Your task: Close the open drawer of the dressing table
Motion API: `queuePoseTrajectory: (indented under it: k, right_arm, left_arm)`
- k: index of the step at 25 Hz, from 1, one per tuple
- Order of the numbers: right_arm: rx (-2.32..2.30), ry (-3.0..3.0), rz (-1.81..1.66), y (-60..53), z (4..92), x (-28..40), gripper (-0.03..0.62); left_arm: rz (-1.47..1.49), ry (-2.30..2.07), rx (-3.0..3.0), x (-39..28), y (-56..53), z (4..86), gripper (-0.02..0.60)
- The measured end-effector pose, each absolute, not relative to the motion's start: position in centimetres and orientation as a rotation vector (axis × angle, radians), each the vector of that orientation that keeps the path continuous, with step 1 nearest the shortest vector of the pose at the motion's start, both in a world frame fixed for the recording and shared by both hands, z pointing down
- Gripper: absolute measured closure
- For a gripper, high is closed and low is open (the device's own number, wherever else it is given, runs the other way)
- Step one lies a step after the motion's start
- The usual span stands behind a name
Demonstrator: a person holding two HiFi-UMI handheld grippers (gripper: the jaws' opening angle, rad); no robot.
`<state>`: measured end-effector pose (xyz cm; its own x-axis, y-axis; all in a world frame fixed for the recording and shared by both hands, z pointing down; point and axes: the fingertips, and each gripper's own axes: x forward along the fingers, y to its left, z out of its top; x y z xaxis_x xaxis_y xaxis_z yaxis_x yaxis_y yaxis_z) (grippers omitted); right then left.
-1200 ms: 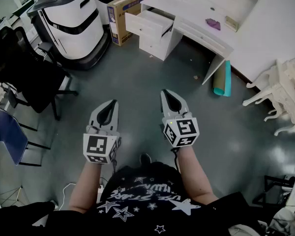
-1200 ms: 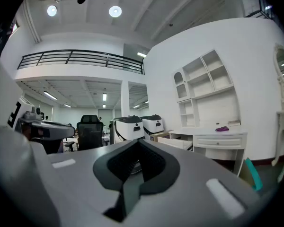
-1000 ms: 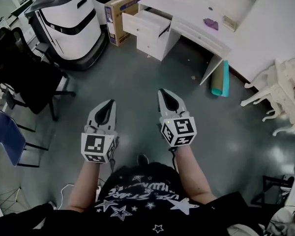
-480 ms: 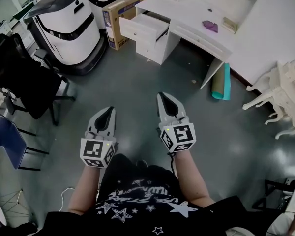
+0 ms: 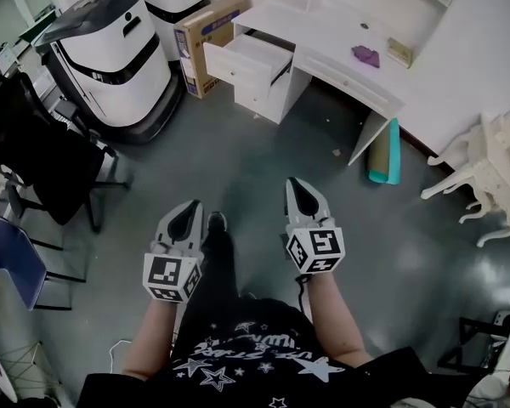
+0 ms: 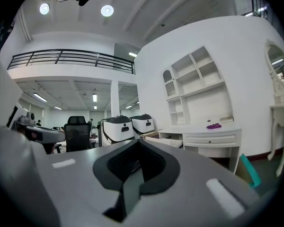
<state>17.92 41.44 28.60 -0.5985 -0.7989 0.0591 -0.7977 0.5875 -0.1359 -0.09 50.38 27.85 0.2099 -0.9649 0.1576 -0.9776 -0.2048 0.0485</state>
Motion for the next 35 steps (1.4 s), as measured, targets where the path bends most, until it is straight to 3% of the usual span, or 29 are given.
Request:
queuePoseTrajectory:
  k: [19, 35]
  right_arm:
    - [-1.656, 2.683, -0.427, 20.8, 31.8, 14.0, 0.592]
    - [-1.802, 2.642, -0.557, 5.4, 35.2, 6.8, 0.592]
  left_arm:
    - [0.126, -1.648, 2.387, -6.9, 27.3, 30.6, 0.572]
    - [0.186, -1.453, 2.43, -13.0, 10.9, 33.8, 0.572]
